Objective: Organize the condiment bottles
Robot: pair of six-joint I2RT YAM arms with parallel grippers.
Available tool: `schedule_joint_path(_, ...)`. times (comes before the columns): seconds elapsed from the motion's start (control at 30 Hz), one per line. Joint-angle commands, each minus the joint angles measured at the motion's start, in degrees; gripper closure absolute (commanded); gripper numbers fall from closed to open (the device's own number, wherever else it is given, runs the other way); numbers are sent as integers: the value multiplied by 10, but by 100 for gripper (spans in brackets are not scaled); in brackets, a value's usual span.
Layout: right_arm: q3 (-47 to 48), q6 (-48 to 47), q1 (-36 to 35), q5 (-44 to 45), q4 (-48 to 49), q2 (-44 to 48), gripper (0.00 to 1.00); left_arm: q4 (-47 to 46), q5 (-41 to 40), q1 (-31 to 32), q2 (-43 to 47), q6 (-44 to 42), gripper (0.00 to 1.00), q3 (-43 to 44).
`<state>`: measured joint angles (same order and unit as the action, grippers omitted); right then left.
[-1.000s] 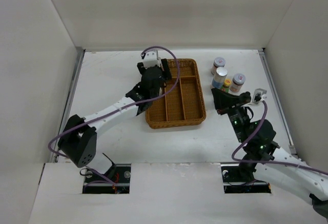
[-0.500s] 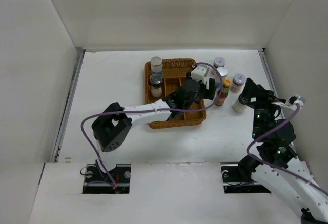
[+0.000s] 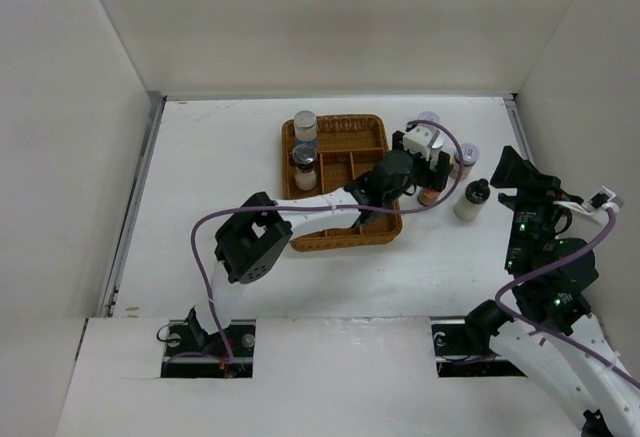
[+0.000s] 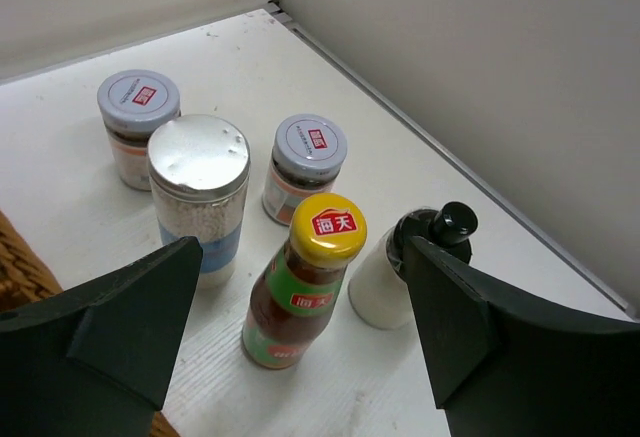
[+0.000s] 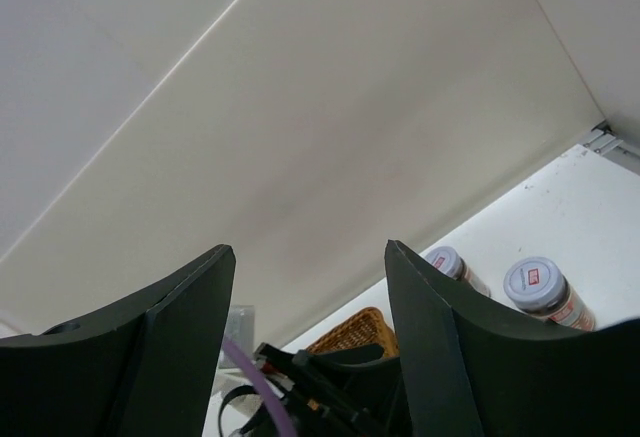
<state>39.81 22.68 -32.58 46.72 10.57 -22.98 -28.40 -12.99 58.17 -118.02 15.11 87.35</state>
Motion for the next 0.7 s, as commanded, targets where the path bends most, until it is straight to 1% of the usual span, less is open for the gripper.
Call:
schedule_joint_path(0.0, 23, -1, 3, -11, 3, 14, 32, -29, 17, 3, -16, -35, 18, 47)
schedule_joint_path(0.1, 23, 0, 1, -10, 9, 37, 33, -26, 12, 4, -37, -42, 18, 69)
schedule_joint_path(0.2, 24, -6, -1, -12, 22, 40, 33, -16, 12, 4, -63, -46, 19, 96)
schedule_joint_path(0.37, 19, -8, -1, -14, 24, 38, 32, -14, 11, 4, -95, -48, 26, 127)
schedule_joint_path(0.5, 15, -8, -5, -23, 24, 36, 32, -13, 10, 2, -116, -48, 37, 149)
schedule_joint_path(0.6, 12, -10, -9, -32, 30, 39, 32, -16, 3, 3, -124, -54, 50, 162)
schedule_joint_path(0.67, 6, -5, -17, -48, 32, 47, 32, -19, -1, 6, -123, -55, 60, 162)
